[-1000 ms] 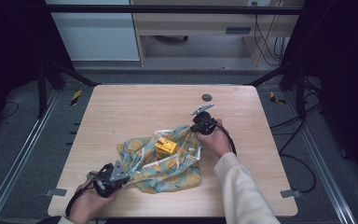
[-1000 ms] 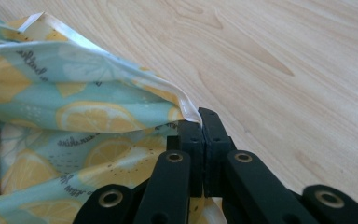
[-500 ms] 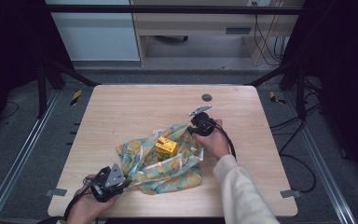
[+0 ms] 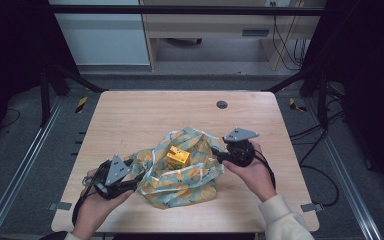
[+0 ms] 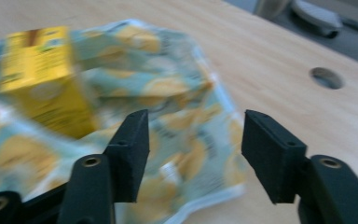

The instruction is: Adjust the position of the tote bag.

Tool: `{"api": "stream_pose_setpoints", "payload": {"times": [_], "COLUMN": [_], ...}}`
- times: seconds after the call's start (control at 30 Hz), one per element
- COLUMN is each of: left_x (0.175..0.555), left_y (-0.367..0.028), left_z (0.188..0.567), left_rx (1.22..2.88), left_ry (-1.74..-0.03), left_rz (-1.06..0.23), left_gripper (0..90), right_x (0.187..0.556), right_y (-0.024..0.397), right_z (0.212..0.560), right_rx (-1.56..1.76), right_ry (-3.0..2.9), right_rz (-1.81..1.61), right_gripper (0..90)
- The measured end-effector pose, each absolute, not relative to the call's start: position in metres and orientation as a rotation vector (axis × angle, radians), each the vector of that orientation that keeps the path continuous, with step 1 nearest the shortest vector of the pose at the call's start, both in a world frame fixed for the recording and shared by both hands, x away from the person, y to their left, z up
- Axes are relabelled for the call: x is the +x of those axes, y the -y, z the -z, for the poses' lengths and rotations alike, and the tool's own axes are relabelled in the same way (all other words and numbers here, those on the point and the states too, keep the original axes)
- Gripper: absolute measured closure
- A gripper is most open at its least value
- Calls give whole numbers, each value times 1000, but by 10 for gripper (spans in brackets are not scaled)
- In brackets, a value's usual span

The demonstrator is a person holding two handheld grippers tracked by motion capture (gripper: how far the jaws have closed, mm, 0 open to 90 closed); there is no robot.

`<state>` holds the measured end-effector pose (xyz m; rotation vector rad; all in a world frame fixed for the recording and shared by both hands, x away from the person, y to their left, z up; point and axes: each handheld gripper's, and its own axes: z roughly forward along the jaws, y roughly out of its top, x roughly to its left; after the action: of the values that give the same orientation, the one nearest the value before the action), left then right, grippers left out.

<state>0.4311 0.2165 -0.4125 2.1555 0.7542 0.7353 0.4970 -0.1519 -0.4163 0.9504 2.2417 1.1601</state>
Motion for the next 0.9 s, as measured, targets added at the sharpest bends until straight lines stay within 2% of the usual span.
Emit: {"api": "stream_pose_setpoints", "payload": {"times": [0.07, 0.23, 0.33, 0.4, 0.47, 0.5, 0.53, 0.6, 0.67, 0.7, 0.9], "left_x": [447, 488, 496, 497, 496, 494, 493, 491, 490, 489, 491], "left_y": [-212, -195, -187, -183, -183, -183, -183, -185, -190, -192, -205], "left_z": [414, 436, 457, 467, 471, 473, 473, 471, 468, 467, 470], "left_rx": [2173, 2188, 2225, 2283, 2304, 2303, 2305, 2315, 2309, 2302, 2352], "left_ry": [-765, -823, -840, -830, -815, -812, -807, -806, -825, -839, -883], "left_rz": [-744, -636, -577, -582, -562, -558, -560, -562, -577, -575, -561], "left_gripper": [429, 434, 432, 420, 436, 480, 582, 710, 808, 838, 875], "right_x": [485, 475, 476, 473, 470, 467, 463, 459, 457, 457, 453], "right_y": [151, 134, 125, 121, 120, 119, 118, 115, 116, 118, 131], "right_z": [419, 431, 445, 456, 467, 471, 474, 477, 477, 475, 477], "right_rx": [938, 910, 911, 900, 928, 929, 903, 874, 854, 859, 833], "right_ry": [-2259, -2317, -2390, -2437, -2475, -2492, -2519, -2559, -2575, -2574, -2606], "right_rz": [-1196, -1208, -1218, -1180, -1149, -1131, -1103, -1061, -1056, -1056, -990], "right_gripper": [426, 365, 334, 279, 268, 316, 474, 705, 857, 892, 900]}}
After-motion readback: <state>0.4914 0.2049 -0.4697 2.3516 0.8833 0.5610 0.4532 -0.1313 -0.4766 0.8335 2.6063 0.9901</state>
